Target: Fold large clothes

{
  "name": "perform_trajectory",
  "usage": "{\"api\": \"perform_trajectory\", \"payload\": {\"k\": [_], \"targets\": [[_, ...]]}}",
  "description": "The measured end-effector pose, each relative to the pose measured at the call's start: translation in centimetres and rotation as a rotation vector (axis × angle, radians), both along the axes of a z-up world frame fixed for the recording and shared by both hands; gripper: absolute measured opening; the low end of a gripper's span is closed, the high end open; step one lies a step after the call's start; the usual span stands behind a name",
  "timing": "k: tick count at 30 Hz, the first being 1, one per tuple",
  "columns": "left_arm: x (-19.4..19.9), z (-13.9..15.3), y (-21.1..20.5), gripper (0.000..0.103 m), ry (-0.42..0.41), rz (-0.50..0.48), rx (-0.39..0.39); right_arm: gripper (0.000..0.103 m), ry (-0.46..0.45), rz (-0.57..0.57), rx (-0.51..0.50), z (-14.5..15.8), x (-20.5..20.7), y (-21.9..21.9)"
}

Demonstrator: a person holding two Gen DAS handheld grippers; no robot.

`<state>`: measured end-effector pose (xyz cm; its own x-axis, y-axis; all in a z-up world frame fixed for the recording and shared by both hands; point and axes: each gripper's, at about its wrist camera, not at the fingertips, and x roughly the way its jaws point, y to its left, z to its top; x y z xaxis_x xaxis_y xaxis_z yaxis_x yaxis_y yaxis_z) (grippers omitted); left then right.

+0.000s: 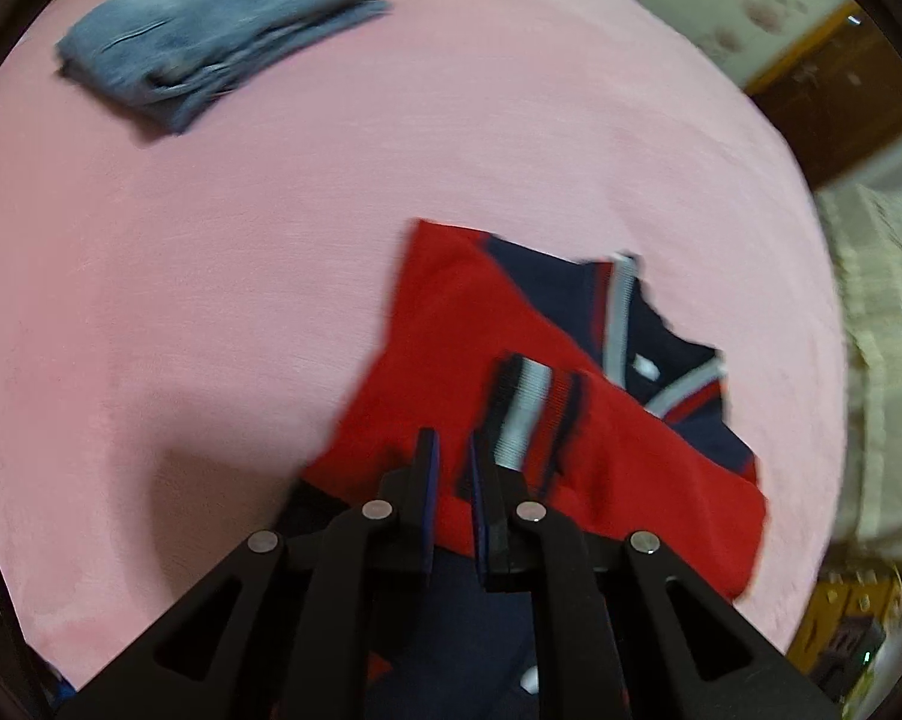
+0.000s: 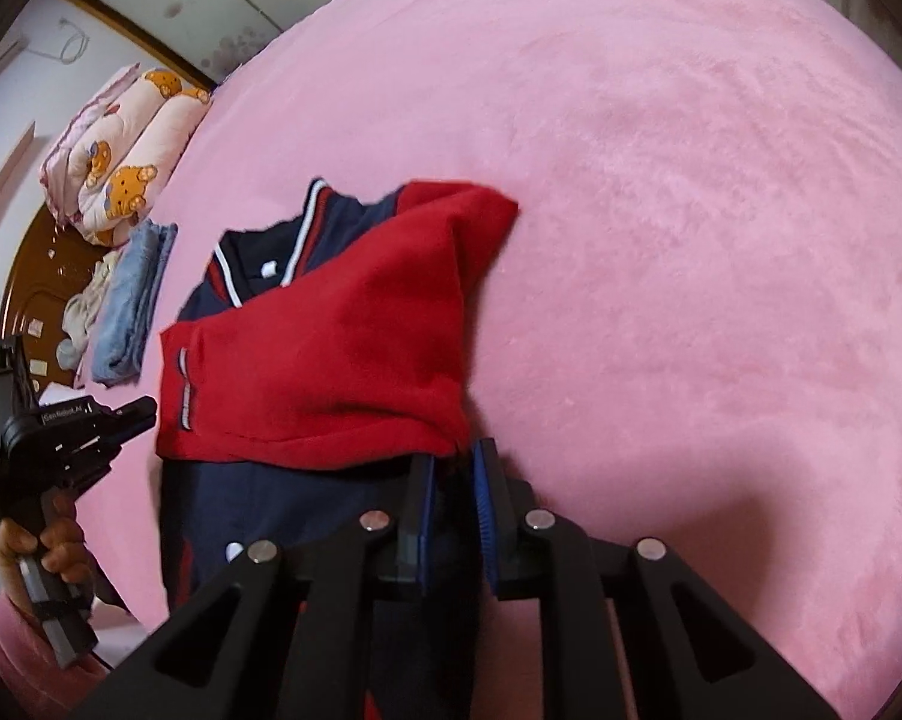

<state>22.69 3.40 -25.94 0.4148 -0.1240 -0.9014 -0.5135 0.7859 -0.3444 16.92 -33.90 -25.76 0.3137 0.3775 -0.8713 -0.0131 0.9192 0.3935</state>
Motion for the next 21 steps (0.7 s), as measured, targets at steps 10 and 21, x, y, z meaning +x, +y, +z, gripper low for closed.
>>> {"api": "perform_trajectory", "payload": {"k": [10,21], "targets": [[4.3,0.9,-9.1,0.008,-0.043,-0.347,-0.063,0.011,-0.115,0.038,0.101,2.5,0.4,3.4],[5.9,-4.3,-6.7,0.001,0.097,-0.199,0.116,0.000,-0.033,0.023,0.100,-2.2,4.0,4.1]]}}
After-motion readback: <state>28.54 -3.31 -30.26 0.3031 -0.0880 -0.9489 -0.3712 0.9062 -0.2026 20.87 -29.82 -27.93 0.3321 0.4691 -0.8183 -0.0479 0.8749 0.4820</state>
